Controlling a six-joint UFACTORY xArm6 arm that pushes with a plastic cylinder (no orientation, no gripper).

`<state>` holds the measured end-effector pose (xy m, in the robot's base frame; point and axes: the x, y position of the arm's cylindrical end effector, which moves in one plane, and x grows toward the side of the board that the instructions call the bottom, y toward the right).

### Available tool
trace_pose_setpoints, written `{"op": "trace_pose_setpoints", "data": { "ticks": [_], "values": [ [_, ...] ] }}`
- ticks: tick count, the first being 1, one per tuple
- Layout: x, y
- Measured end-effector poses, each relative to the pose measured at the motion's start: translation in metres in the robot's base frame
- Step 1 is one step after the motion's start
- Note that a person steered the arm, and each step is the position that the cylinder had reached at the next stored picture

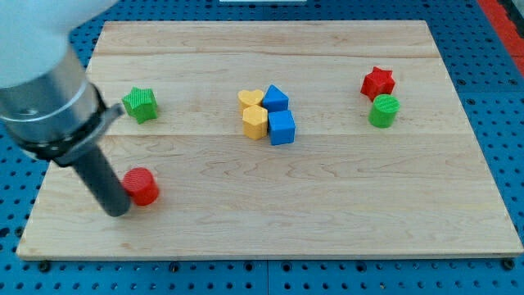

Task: Push the red circle to the right side

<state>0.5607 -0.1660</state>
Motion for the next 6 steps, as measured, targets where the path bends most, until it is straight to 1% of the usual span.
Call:
{"op": "trace_pose_setpoints", "data": {
  "ticks": [1, 3, 4, 6],
  "values": [
    [-0.005, 0.021],
    [-0.041, 0.022],
    [-0.067, -0.014],
    [-0.073, -0.024]
  ]
}}
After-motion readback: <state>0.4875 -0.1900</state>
